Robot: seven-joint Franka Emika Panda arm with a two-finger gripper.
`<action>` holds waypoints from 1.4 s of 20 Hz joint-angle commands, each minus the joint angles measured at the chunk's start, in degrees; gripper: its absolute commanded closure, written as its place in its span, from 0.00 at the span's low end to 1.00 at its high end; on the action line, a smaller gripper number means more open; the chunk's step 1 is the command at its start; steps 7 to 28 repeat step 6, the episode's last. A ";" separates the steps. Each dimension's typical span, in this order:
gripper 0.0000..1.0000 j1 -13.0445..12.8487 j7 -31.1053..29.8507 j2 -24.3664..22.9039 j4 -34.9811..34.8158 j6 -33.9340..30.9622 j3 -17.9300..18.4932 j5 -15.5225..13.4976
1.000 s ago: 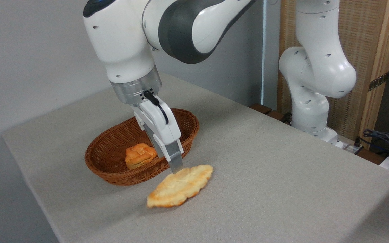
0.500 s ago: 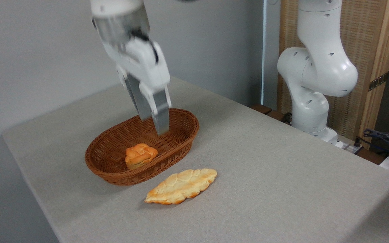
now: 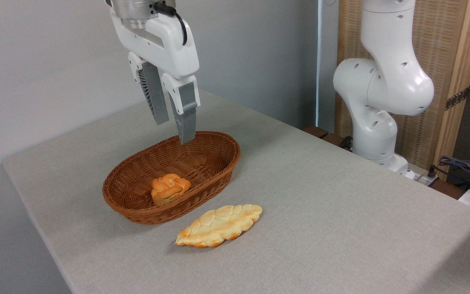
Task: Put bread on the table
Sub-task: 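Open the gripper, release the bread, and raise the gripper away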
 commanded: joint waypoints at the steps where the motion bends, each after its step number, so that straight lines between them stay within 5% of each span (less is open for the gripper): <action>1: 0.00 0.07 -0.48 0.85 0.00 1.88 -0.86 0.48; 28: 0.00 -0.02 -0.04 0.77 -0.53 1.97 -0.77 0.57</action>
